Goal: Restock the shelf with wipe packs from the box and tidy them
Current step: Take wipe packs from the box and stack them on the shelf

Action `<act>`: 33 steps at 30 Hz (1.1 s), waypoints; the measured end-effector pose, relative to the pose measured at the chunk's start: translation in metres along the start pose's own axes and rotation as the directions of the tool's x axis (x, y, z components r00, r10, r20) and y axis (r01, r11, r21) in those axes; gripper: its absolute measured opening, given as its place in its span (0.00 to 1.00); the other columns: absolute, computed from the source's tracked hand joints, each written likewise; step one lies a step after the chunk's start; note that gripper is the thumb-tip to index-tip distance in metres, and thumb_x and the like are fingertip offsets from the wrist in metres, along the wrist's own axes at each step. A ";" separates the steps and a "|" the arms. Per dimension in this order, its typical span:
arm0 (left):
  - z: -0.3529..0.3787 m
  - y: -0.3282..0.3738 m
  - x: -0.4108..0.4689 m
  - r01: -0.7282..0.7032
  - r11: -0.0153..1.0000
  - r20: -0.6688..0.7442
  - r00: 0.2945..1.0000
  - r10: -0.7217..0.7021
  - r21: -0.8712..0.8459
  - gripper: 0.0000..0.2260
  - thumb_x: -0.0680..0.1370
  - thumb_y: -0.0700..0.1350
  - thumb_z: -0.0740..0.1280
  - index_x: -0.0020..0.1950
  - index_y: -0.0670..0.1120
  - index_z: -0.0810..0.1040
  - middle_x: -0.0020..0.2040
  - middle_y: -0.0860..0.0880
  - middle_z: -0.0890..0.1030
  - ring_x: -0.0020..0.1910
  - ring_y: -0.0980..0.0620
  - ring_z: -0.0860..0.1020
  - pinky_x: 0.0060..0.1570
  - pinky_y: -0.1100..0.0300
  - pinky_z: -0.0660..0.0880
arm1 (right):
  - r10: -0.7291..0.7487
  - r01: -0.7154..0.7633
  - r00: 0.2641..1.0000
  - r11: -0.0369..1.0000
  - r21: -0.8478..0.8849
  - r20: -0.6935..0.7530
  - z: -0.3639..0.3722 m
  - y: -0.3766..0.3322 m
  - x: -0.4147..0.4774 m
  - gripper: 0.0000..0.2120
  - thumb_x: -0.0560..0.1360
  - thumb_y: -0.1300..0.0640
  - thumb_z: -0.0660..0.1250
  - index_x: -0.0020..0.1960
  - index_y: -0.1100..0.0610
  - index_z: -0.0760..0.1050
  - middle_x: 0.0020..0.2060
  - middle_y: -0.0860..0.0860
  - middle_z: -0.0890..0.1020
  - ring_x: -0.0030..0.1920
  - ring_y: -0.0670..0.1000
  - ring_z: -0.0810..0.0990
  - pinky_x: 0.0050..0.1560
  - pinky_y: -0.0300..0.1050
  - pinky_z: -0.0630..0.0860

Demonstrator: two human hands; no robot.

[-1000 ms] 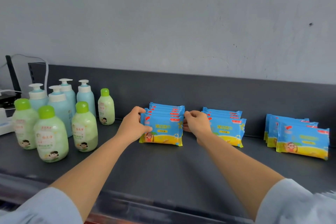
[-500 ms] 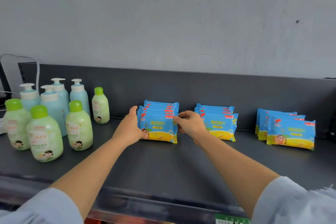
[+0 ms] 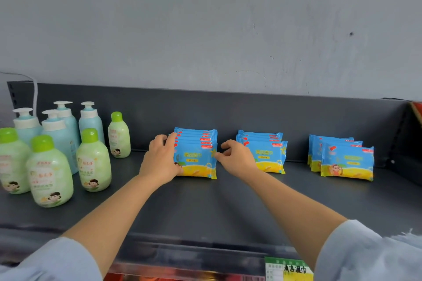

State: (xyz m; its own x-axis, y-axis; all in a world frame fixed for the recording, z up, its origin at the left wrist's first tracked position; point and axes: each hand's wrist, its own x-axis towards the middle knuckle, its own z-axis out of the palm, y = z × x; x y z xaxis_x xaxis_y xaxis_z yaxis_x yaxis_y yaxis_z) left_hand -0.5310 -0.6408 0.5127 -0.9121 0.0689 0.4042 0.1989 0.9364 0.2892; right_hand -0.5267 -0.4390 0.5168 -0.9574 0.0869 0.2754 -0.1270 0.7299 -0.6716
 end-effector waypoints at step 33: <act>0.013 0.243 -0.088 -0.603 0.796 0.032 0.798 0.602 0.052 0.18 0.78 0.50 0.66 0.67 0.48 0.71 0.60 0.49 0.75 0.62 0.47 0.71 0.57 0.53 0.71 | 0.035 -0.258 0.944 0.696 -0.670 -0.328 -0.198 0.108 -0.196 0.16 0.78 0.49 0.63 0.63 0.55 0.73 0.57 0.54 0.77 0.61 0.57 0.74 0.54 0.50 0.74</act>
State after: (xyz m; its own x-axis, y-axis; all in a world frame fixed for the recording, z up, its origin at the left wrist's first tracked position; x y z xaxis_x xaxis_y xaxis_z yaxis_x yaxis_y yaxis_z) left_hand -0.4073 -0.4152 0.5358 -0.6193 0.6300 0.4686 0.6896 0.7217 -0.0590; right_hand -0.3013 -0.2435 0.5264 -0.8235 0.3300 0.4615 0.3327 0.9398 -0.0784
